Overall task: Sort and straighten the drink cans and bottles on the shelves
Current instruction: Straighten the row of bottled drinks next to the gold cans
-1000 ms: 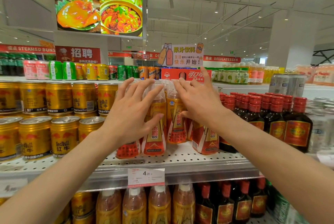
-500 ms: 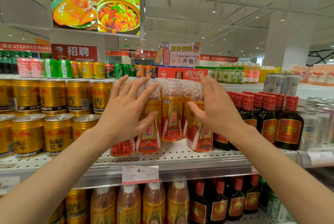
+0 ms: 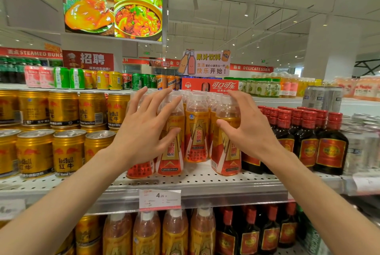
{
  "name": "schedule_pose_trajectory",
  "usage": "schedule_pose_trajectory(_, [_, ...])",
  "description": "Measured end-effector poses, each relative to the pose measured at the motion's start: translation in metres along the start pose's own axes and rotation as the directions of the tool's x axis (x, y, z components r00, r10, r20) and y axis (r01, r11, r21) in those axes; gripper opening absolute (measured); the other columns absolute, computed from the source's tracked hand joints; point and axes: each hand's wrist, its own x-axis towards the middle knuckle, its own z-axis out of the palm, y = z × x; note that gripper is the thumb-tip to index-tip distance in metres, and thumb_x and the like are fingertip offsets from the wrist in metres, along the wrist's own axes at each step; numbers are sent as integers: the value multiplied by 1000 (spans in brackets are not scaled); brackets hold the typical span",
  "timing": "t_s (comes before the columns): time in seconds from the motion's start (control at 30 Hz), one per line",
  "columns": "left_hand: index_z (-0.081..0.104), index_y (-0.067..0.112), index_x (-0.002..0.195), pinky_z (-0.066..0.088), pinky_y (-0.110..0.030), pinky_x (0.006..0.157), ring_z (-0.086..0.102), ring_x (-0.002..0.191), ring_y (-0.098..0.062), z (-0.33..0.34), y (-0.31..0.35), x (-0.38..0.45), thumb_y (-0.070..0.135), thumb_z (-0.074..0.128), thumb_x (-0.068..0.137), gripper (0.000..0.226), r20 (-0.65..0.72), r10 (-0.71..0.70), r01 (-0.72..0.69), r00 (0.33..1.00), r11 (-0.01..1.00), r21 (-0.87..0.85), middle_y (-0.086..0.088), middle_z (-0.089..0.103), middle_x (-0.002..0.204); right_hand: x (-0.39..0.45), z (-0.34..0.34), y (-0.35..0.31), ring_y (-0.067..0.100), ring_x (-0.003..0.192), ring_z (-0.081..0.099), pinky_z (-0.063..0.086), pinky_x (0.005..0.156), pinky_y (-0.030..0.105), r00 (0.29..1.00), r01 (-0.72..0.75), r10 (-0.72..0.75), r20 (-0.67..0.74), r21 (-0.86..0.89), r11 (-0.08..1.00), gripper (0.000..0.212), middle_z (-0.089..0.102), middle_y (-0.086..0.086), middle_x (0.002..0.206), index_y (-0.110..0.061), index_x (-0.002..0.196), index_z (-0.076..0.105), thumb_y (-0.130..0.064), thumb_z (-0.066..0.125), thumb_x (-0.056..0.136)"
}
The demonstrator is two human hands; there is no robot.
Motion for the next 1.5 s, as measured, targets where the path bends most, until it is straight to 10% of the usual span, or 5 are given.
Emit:
schedule_pose_trajectory(0.47, [16,26,159,5,-53,124,-2,155,-21,3,-3,-14,55,36,99,70,-23,-9,6,1000,992,-124,-4,6,168,-14,19,-17,13,143,39,43,113,49,985,-130,95,142,259,957,90,31,-8,161,-35,159,12,-47,69,90])
schedule_pose_trajectory(0.67, [2,25,159,10,-34,123,-4,154,-8,10,14,-63,34,67,91,94,-29,-437,334,899,727,-600,5,-9,167,-50,36,-10,11,147,34,31,120,37,918,-313,222,329,253,916,94,33,-14,160,-34,161,6,-51,66,91])
schedule_pose_trajectory(0.77, [-11,37,156,17,-22,113,10,143,8,10,24,-76,41,65,90,101,164,-538,470,827,501,-727,13,1,166,-52,44,-13,12,146,37,34,119,41,925,-339,273,264,250,907,93,38,-11,159,-32,160,13,-55,68,88])
schedule_pose_trajectory(1.03, [15,36,155,46,-29,105,52,126,2,17,9,-73,48,66,88,85,326,-537,546,778,320,-775,18,49,145,-50,58,-32,14,149,31,31,119,40,926,-361,315,209,245,900,94,29,-7,164,-27,160,15,-57,67,88])
schedule_pose_trajectory(1.5, [22,38,151,42,-15,90,53,111,11,16,7,-73,51,62,89,74,348,-538,555,767,285,-782,31,51,126,-55,63,-39,15,146,37,35,116,39,924,-382,355,145,266,885,95,37,-7,160,-30,158,20,-59,72,83])
